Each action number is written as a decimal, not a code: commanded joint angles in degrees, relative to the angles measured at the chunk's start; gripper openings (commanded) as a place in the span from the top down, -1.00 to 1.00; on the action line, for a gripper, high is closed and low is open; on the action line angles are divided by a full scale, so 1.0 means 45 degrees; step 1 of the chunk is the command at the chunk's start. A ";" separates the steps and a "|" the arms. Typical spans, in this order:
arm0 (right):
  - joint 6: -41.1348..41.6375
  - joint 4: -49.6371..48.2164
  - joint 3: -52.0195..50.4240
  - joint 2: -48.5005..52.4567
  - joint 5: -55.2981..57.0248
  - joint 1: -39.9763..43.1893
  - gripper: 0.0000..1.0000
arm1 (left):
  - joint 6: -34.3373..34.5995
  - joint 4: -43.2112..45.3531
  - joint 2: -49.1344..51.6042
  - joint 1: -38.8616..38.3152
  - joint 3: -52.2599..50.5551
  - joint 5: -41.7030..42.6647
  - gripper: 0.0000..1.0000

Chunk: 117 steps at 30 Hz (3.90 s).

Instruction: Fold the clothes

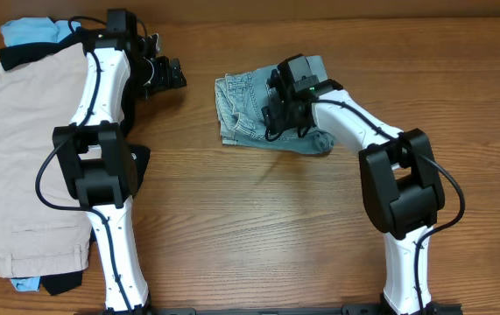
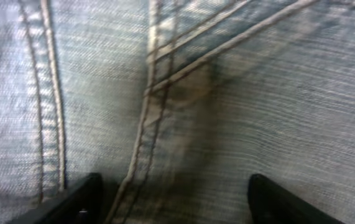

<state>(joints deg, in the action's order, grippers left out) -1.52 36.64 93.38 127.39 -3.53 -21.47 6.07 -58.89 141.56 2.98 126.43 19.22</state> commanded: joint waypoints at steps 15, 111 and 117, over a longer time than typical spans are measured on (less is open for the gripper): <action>-0.0049 -0.4007 -0.0345 0.1200 0.0865 0.7713 -1.00 | 0.0083 0.0204 0.0160 -0.0204 0.0180 -0.0083 -0.74; 0.2395 -0.2603 -0.2497 -0.4969 -0.1073 0.9321 -1.00 | -0.0486 -0.0525 -0.0005 -0.0680 0.1214 -0.0398 -1.00; 0.2395 -0.0044 -0.2497 -0.8665 -0.2817 0.9243 -1.00 | -0.0495 -0.0515 0.0039 -0.0670 0.1200 -0.0403 -1.00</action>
<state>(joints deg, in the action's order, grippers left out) 9.04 32.75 81.67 97.43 -9.32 20.29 5.41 -61.12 141.56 -0.49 130.54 17.72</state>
